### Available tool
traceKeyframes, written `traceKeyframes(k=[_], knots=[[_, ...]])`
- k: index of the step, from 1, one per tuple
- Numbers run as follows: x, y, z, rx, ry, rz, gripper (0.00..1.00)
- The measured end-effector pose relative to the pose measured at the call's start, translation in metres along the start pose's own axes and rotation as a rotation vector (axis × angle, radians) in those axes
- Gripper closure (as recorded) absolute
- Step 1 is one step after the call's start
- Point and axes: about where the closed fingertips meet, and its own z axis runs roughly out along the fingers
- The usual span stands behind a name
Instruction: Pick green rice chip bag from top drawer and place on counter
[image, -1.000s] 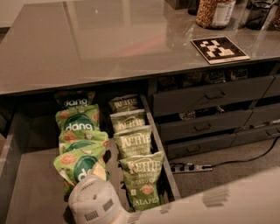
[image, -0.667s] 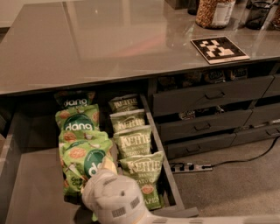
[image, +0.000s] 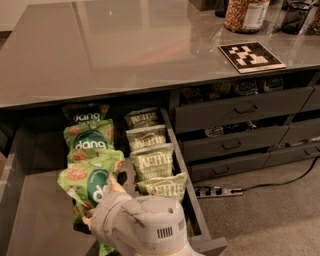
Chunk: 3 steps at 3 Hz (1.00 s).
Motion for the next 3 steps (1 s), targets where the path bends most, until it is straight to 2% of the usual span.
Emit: traceKeyframes(k=[1,2,3], knots=[[-0.040,0.038,-0.016,-0.050,-0.071,-0.019,1.00],[-0.062,0.053,-0.032,-0.022,-0.098,-0.057,1.00],[-0.062,0.054,-0.032,-0.022,-0.098,-0.059,1.00]])
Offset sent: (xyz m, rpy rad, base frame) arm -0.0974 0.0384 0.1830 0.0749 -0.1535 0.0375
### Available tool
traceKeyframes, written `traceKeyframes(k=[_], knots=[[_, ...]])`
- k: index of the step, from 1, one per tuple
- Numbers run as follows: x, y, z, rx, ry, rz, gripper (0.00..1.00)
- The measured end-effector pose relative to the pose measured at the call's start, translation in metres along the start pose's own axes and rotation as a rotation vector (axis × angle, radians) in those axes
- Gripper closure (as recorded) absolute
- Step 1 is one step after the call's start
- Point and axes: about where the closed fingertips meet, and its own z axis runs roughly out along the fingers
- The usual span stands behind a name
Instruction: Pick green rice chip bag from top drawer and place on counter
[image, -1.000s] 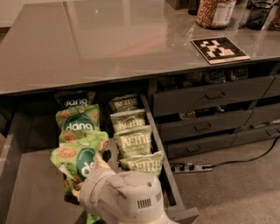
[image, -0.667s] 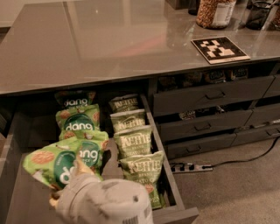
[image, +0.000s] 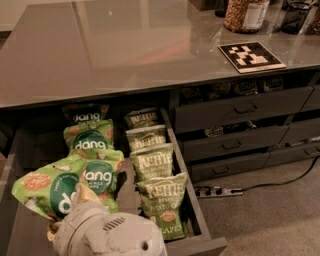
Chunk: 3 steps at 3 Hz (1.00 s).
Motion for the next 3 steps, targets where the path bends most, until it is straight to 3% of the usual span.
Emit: traceKeyframes(k=[1,3], knots=[[-0.003,-0.020,-0.014,0.008,-0.042,-0.021,1.00],[-0.005,-0.095,-0.057,-0.032,-0.198,-0.048,1.00]])
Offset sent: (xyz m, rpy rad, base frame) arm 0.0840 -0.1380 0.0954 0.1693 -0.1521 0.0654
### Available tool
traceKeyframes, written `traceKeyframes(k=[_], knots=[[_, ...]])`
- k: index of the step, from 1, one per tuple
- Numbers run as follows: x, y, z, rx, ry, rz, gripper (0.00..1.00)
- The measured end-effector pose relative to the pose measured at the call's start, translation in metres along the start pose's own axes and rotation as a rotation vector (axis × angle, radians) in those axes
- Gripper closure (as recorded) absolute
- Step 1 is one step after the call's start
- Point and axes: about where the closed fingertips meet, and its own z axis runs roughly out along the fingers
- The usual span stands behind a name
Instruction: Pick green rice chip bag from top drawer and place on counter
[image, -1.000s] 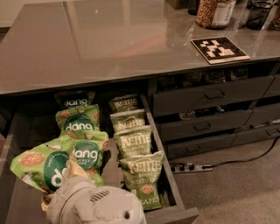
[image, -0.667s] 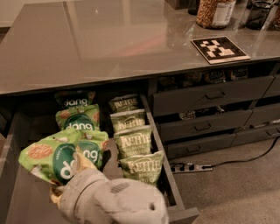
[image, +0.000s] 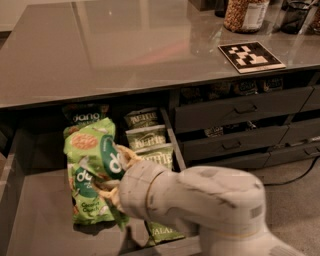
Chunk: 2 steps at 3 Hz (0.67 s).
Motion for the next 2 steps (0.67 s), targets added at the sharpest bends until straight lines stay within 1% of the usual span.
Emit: traceKeyframes(k=[1,2], knots=[[-0.0224,-0.0237,-0.0392,-0.078,-0.059,0.010,1.00],[-0.0210,-0.0217,-0.0388,-0.086,-0.055,0.008,1.00]])
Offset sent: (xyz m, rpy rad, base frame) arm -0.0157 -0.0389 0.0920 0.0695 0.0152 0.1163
